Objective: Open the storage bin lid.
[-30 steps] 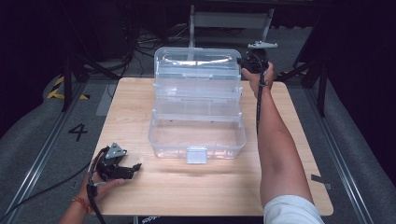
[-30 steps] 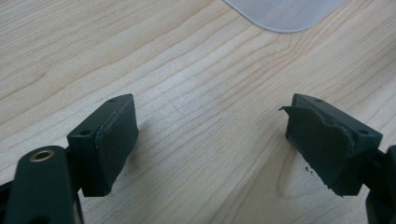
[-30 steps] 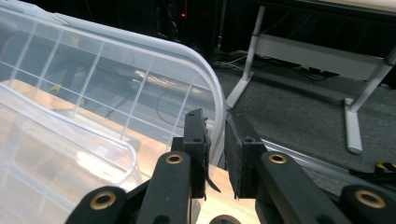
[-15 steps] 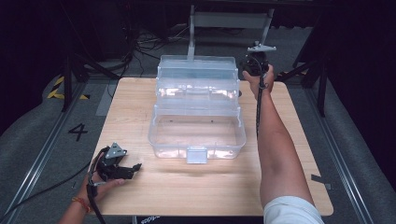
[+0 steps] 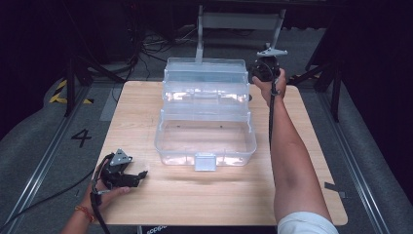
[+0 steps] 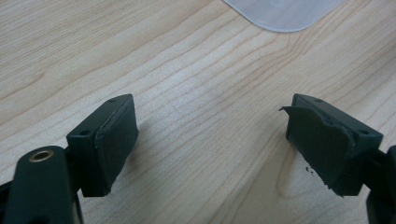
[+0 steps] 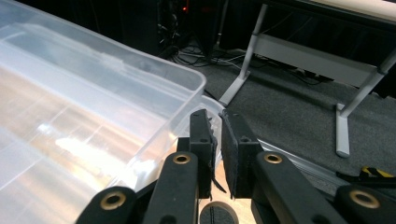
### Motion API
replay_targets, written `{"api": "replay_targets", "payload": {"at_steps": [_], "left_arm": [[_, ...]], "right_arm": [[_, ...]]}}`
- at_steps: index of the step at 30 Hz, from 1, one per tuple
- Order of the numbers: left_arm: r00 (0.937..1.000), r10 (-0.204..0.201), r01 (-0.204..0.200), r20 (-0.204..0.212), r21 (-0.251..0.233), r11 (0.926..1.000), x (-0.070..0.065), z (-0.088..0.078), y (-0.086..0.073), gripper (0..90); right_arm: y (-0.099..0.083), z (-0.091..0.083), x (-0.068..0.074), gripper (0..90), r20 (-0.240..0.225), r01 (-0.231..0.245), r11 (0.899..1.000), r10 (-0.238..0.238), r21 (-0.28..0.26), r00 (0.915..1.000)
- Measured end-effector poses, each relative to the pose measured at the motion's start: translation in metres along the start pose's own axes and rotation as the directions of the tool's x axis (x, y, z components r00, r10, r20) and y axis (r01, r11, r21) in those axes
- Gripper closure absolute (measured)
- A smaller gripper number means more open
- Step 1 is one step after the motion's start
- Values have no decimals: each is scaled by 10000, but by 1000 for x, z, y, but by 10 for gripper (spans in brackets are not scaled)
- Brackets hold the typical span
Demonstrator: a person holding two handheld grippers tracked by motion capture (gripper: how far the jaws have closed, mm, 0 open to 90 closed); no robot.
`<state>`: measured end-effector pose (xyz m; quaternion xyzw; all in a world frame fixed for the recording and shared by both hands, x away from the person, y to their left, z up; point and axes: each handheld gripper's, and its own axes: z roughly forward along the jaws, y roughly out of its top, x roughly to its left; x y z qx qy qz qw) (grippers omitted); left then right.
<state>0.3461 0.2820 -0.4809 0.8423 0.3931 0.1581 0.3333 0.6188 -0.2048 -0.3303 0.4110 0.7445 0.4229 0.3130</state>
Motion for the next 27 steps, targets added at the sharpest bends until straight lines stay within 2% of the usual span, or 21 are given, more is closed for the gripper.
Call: {"api": "replay_targets", "payload": {"at_steps": [6,14,27], "left_arm": [[10000,-70,70,-23,-70,10000,-1,1,0,172],[10000,-65,64,-23,-66,10000,-1,1,0,172],[9999,-103,103,-82,-51,9999,-1,0,0,171]], "right_arm": [[-4,-11,5,831,-106,527,9985,-526,116,9986],[-13,-33,4,823,-337,561,9984,-560,33,9979],[-24,-60,10,764,-463,1101,9939,-1096,82,9929]]}}
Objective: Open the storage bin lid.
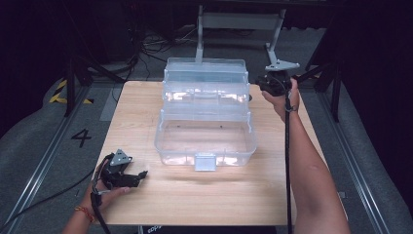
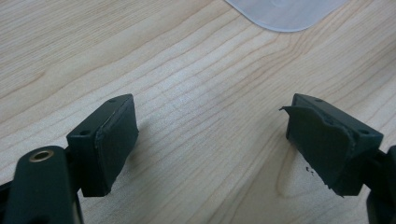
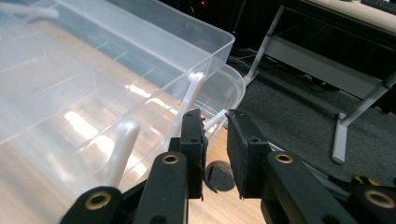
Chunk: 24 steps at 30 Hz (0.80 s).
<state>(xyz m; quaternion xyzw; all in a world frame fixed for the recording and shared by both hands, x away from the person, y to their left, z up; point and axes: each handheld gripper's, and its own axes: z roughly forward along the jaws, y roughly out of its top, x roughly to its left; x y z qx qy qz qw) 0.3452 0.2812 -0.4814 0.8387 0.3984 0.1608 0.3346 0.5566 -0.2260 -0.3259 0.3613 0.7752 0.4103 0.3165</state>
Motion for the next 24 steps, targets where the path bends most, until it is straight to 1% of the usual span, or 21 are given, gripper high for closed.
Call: {"api": "replay_targets", "payload": {"at_steps": [2,3,4,5,8,9,10,12,15,19,21,22,24], "left_arm": [[10000,-2,2,-3,4,10000,0,0,0,171],[10000,-39,39,-2,19,10000,0,0,0,171],[10000,-60,60,9,35,10000,0,0,0,171],[10000,-5,5,-3,3,10000,0,0,0,171],[10000,-57,57,7,31,10000,0,0,0,171],[10000,-12,12,-4,8,10000,0,0,0,171],[10000,-28,28,-4,15,10000,0,0,0,171],[10000,-7,7,-2,2,10000,0,0,0,171],[10000,-57,57,2,27,10000,0,0,0,171],[10000,-90,90,6,39,10000,-1,0,0,170],[10000,-70,70,-5,33,10000,-1,0,0,170],[9999,-114,114,-7,41,9999,-1,0,0,170],[9999,-134,134,-19,37,9999,-1,0,0,169]], "right_arm": [[-3,-5,3,747,-47,139,9999,-139,48,9999],[-3,-7,4,733,-108,119,9998,-117,174,9999],[-5,-9,5,732,-5,211,9996,-211,207,9998],[-6,-12,7,729,-7,342,9991,-342,248,9994],[-10,-19,9,703,-49,554,9976,-552,410,9985],[-11,-21,9,694,-114,505,9976,-500,464,9987],[-12,-23,10,690,-119,518,9979,-514,388,9986],[-14,-28,11,671,-175,542,9976,-535,428,9984],[-19,-34,14,634,-350,524,9975,-508,478,9981],[-28,-40,20,584,-443,777,9951,-750,620,9962],[-31,-41,21,564,-518,736,9943,-697,772,9962],[-34,-43,22,563,-460,796,9941,-763,739,9960],[-38,-46,24,550,-514,837,9941,-802,695,9954]]}}
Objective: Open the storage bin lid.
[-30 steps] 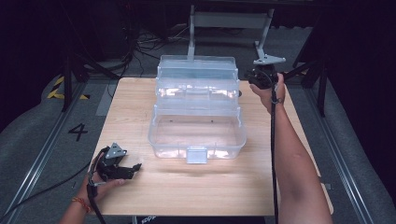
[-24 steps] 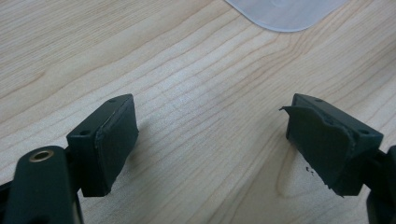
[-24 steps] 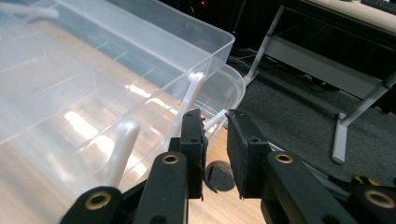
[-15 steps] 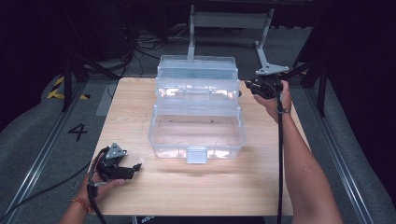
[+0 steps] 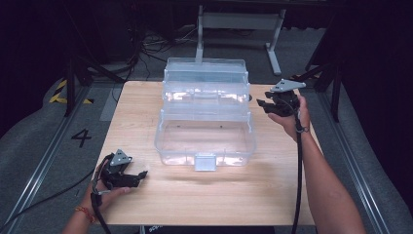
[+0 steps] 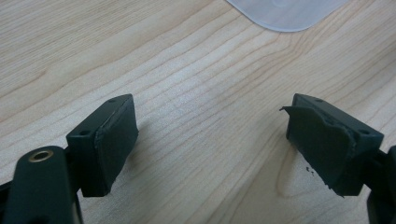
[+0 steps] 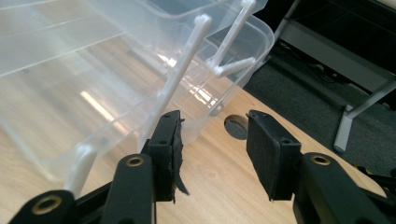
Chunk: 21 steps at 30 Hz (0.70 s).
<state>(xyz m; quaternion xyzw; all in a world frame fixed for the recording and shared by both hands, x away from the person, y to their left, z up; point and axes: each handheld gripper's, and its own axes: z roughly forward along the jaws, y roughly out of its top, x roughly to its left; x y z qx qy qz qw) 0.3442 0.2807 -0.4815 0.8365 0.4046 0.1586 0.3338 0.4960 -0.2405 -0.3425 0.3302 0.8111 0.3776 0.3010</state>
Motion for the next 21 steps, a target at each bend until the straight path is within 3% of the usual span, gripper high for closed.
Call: {"api": "replay_targets", "payload": {"at_steps": [7,11,21], "left_arm": [[10000,65,-65,1,-7,10000,1,0,0,169],[10000,34,-34,-6,-3,10000,0,0,0,168],[9999,104,-104,7,-47,9999,1,0,0,167]], "right_arm": [[-16,-9,7,478,-21,151,9998,-151,103,9999],[-26,-13,8,422,-114,-9,9994,13,344,9999],[-58,-26,19,381,-32,399,9965,-398,731,9992]]}}
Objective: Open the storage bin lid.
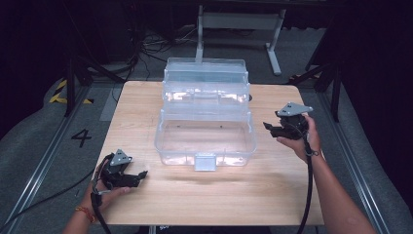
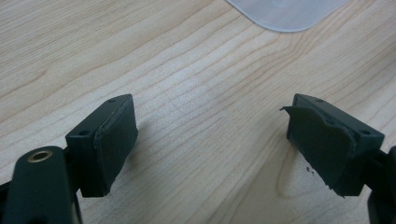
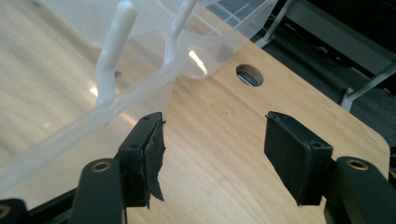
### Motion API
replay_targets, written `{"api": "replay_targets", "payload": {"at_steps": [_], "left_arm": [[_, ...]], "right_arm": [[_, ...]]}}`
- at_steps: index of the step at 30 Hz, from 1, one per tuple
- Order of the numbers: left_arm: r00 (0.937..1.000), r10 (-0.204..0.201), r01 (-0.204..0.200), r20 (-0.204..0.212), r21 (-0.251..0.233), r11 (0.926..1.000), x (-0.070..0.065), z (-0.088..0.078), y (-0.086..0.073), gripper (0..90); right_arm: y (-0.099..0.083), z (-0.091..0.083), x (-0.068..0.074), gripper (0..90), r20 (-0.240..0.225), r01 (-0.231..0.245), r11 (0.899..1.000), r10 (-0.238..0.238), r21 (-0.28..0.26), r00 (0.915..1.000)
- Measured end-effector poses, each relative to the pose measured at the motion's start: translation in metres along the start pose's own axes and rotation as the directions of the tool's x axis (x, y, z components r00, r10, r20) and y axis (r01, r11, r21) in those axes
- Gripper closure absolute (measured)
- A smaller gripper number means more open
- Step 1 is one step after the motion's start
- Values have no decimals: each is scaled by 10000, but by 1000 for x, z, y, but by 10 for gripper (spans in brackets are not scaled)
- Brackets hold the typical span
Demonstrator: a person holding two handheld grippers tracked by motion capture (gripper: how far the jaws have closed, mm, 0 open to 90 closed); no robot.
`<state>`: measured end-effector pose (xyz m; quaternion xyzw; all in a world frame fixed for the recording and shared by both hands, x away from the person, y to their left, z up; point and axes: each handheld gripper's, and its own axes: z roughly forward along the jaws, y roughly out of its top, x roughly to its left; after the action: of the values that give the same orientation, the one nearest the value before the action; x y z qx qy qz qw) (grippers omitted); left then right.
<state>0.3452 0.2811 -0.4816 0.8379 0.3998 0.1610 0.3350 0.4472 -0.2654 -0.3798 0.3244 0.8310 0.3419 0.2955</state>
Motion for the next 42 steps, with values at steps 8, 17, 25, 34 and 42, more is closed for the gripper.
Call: {"api": "replay_targets", "payload": {"at_steps": [8,17,25,34,42], "left_arm": [[10000,24,-24,-4,23,10000,0,0,0,166],[10000,18,-18,-3,25,10000,0,0,0,166],[10000,-8,8,14,11,10000,0,0,0,165],[10000,-46,46,30,-4,10000,0,0,0,164],[10000,11,-11,10,22,10000,0,0,0,164]], "right_arm": [[-19,-8,13,356,-246,266,9996,-267,-17,9993],[-53,-8,27,297,43,83,9983,-86,577,10000],[-85,-18,29,273,-86,-578,9972,583,475,9983],[-126,-26,29,234,-286,-1689,9813,1722,928,9846],[-158,-36,29,215,-601,-2780,9562,2839,913,9570]]}}
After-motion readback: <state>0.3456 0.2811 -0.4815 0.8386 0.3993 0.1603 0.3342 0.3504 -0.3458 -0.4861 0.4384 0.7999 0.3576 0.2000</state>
